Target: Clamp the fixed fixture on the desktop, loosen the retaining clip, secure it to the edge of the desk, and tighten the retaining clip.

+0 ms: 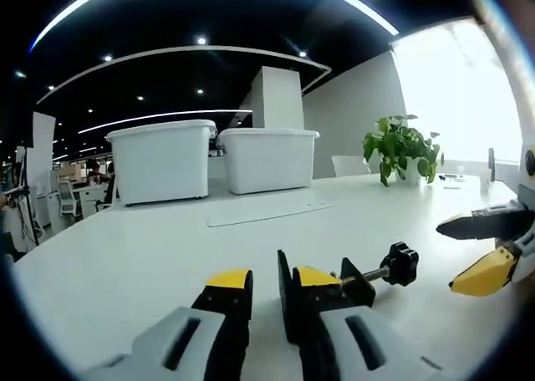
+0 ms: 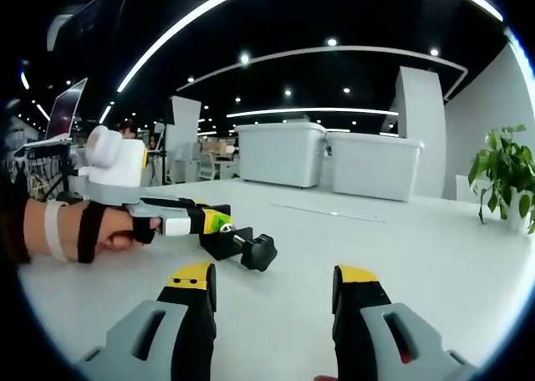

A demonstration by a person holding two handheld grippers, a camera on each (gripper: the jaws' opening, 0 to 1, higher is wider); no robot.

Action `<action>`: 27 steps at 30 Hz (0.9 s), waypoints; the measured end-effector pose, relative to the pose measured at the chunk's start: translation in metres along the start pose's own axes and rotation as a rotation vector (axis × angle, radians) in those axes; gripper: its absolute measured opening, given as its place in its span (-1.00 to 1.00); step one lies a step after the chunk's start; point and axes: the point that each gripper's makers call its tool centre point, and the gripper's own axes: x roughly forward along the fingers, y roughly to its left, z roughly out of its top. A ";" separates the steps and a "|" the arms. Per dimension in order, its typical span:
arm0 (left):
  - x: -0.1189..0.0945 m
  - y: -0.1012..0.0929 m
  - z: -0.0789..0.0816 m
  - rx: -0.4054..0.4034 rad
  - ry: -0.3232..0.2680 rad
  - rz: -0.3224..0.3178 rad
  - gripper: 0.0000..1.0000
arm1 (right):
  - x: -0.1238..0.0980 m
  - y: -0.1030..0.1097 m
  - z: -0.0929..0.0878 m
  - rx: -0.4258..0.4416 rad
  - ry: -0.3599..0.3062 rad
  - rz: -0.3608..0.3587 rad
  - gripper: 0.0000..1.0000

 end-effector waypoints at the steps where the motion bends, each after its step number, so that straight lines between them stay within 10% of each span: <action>1: -0.001 0.000 0.000 0.005 0.002 -0.002 -0.62 | 0.000 0.000 0.000 0.000 0.000 -0.001 0.06; 27: 0.004 -0.003 -0.006 0.048 0.040 -0.034 -0.85 | 0.000 0.002 -0.002 -0.025 0.009 0.002 0.05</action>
